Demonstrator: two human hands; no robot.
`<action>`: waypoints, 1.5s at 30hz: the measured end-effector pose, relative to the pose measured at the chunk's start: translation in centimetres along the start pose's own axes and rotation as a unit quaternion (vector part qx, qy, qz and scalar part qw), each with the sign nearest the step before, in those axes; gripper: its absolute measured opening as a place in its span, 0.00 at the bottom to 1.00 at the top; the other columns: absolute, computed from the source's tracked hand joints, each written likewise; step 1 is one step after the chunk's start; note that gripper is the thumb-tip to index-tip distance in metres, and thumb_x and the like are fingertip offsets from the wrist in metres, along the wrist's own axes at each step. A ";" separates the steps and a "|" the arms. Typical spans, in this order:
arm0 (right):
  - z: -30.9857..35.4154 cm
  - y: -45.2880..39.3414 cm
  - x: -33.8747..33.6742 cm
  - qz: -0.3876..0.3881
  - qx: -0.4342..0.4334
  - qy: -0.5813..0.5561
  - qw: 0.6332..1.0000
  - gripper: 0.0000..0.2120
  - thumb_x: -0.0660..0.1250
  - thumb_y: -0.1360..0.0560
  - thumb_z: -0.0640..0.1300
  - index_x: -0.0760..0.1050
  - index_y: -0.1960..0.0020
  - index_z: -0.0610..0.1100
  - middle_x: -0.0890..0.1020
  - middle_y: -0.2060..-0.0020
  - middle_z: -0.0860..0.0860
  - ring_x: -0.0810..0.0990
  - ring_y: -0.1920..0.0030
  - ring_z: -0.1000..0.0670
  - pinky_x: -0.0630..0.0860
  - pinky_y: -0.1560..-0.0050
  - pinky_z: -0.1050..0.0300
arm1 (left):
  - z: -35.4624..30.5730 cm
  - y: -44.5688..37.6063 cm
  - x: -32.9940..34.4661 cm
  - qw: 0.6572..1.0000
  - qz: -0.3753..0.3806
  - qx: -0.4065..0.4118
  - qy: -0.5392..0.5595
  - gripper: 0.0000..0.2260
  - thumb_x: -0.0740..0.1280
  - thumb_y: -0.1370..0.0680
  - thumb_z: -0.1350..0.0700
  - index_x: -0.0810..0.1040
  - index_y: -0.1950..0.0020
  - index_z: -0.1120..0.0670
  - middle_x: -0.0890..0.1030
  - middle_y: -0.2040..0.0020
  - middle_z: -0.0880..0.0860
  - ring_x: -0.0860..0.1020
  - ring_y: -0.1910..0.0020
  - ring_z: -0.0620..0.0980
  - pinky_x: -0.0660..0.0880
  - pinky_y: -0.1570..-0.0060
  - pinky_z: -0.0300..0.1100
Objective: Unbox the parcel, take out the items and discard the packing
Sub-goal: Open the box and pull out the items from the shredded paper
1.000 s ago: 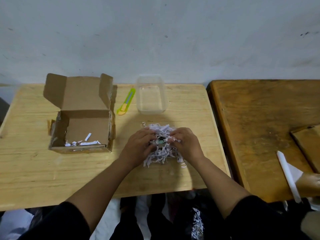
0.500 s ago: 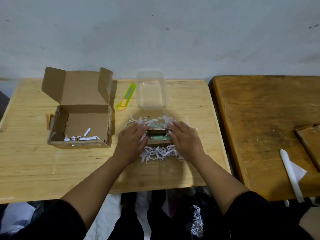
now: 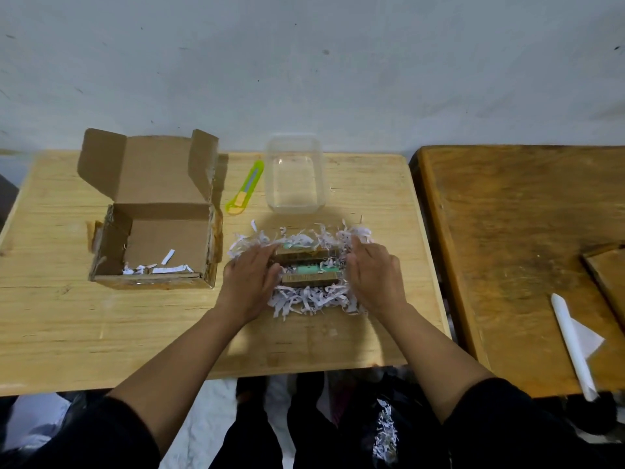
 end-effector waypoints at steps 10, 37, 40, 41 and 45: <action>5.1 -2.3 0.3 0.014 -0.156 -0.079 0.985 0.15 0.63 0.28 0.47 0.79 0.43 0.46 0.84 0.50 0.46 0.79 0.49 0.42 0.74 0.49 0.47 | -4.5 -1.9 -1.1 0.998 -0.064 0.024 -0.005 0.10 0.64 0.25 0.51 0.77 0.45 0.49 0.80 0.45 0.48 0.75 0.41 0.51 0.62 0.39 0.57; -0.8 -3.7 -0.9 0.033 0.159 -0.171 0.972 0.26 0.64 0.31 0.32 0.67 0.33 0.40 0.73 0.43 0.42 0.75 0.45 0.44 0.72 0.51 0.55 | -0.6 -3.0 -0.3 0.997 0.061 -0.011 0.047 0.23 0.67 0.26 0.47 0.69 0.32 0.52 0.76 0.38 0.55 0.72 0.40 0.55 0.68 0.41 0.48; 0.0 -3.9 -1.7 0.003 0.065 -0.131 0.989 0.28 0.63 0.32 0.37 0.68 0.32 0.40 0.72 0.39 0.43 0.71 0.39 0.44 0.69 0.43 0.59 | -1.0 -3.0 -1.2 0.999 0.002 0.022 0.049 0.23 0.64 0.27 0.42 0.74 0.37 0.53 0.78 0.41 0.55 0.73 0.41 0.56 0.71 0.43 0.50; 0.7 -4.0 -2.1 -0.024 0.018 -0.121 0.992 0.28 0.61 0.34 0.38 0.70 0.33 0.40 0.74 0.39 0.43 0.71 0.39 0.44 0.69 0.40 0.57 | -1.5 -3.1 -1.5 0.997 -0.023 0.050 0.056 0.23 0.61 0.27 0.41 0.75 0.38 0.53 0.79 0.42 0.55 0.75 0.42 0.56 0.72 0.44 0.49; 3.9 -3.8 -1.0 0.053 -0.103 -0.122 0.986 0.26 0.57 0.34 0.41 0.74 0.37 0.42 0.78 0.40 0.44 0.72 0.38 0.44 0.66 0.36 0.54 | -3.6 -3.5 -1.4 0.992 -0.006 0.108 0.071 0.17 0.61 0.23 0.50 0.76 0.38 0.54 0.79 0.41 0.55 0.75 0.41 0.56 0.68 0.43 0.43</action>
Point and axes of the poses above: each hand's wrist, its own y-axis away from the middle knuckle, its own x-axis out of the palm, z = x × y, the point moved 4 cm from there along -y, towards the middle knuckle
